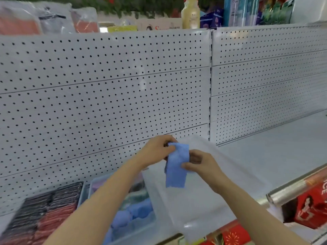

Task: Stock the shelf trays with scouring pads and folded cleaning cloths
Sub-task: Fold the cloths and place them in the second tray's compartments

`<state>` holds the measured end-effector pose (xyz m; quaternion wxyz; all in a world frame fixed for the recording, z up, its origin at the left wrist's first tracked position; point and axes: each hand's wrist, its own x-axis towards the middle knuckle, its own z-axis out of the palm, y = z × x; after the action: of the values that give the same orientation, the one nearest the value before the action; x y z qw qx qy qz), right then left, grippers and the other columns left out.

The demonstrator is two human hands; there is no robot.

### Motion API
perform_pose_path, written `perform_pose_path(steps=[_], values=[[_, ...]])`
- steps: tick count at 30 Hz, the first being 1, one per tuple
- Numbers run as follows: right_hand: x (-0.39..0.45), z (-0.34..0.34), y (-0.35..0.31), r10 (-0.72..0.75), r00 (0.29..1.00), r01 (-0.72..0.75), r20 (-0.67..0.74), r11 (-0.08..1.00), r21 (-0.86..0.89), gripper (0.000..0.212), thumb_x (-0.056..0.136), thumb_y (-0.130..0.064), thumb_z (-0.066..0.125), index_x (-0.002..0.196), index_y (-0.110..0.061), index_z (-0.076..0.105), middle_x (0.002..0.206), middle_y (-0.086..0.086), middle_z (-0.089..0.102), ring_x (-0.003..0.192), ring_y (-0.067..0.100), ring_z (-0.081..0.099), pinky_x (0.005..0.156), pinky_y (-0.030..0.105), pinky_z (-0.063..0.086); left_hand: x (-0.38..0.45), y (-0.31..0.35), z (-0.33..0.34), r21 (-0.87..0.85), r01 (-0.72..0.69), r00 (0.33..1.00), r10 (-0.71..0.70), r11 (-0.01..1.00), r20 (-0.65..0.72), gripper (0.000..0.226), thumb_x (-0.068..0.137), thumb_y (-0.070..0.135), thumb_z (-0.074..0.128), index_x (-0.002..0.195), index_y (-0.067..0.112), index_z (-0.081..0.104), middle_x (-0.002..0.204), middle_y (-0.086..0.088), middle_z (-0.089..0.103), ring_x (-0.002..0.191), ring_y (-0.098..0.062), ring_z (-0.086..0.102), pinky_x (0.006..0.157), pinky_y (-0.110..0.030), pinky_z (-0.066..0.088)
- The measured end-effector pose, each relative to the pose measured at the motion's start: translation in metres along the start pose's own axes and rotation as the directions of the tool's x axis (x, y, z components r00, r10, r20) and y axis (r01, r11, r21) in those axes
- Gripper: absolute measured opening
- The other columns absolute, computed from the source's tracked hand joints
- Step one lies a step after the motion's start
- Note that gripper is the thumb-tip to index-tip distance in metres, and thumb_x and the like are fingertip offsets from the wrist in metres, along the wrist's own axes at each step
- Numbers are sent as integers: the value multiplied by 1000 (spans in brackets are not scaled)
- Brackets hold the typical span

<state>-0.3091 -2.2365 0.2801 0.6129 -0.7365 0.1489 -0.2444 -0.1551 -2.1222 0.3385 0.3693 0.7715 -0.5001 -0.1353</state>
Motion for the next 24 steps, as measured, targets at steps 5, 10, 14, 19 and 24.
perform_pose_path(steps=[5, 10, 14, 19, 24], values=[[-18, 66, -23, -11, 996, -4, 89, 986, 164, 45, 83, 1, 69, 122, -16, 59, 92, 15, 72, 86, 24, 71, 74, 33, 57, -58, -19, -39, -105, 53, 975, -74, 993, -210, 14, 93, 14, 57, 98, 19, 69, 88, -7, 71, 75, -17, 66, 67, -30, 58], [-20, 110, -27, -6, 999, -3, 41, 979, 205, 61, 87, 0, 64, 134, -35, 47, 77, 12, 60, 78, 18, 64, 77, 39, 56, -112, -41, -53, -485, 241, 951, -305, 841, -56, 41, 95, 27, 62, 132, 40, 51, 104, -12, 71, 77, -21, 72, 66, -32, 60], [-20, 125, -28, -23, 1000, 19, 20, 982, 190, 54, 88, -1, 63, 132, -30, 53, 76, 14, 55, 79, 20, 64, 76, 38, 56, -147, -59, -49, -674, 236, 959, -280, 700, 45, 52, 87, 8, 71, 127, 39, 59, 89, -10, 68, 88, -29, 71, 79, -38, 59], [-30, 140, -24, -6, 983, -8, 184, 997, 76, 55, 79, 7, 69, 127, -18, 60, 100, 5, 68, 87, 11, 69, 73, 21, 54, -164, -78, -39, -576, 166, 932, -319, 800, -174, 49, 77, -2, 78, 120, 21, 68, 104, 0, 73, 93, -15, 71, 81, -31, 59], [-20, 158, -12, -86, 984, 133, 156, 936, -327, 47, 76, -4, 71, 120, -20, 66, 99, -2, 61, 88, 14, 62, 79, 23, 52, -170, -102, -34, -77, 172, 911, -188, 982, -368, 40, 71, 18, 84, 105, 37, 71, 89, 15, 67, 82, -8, 63, 76, -26, 53]])
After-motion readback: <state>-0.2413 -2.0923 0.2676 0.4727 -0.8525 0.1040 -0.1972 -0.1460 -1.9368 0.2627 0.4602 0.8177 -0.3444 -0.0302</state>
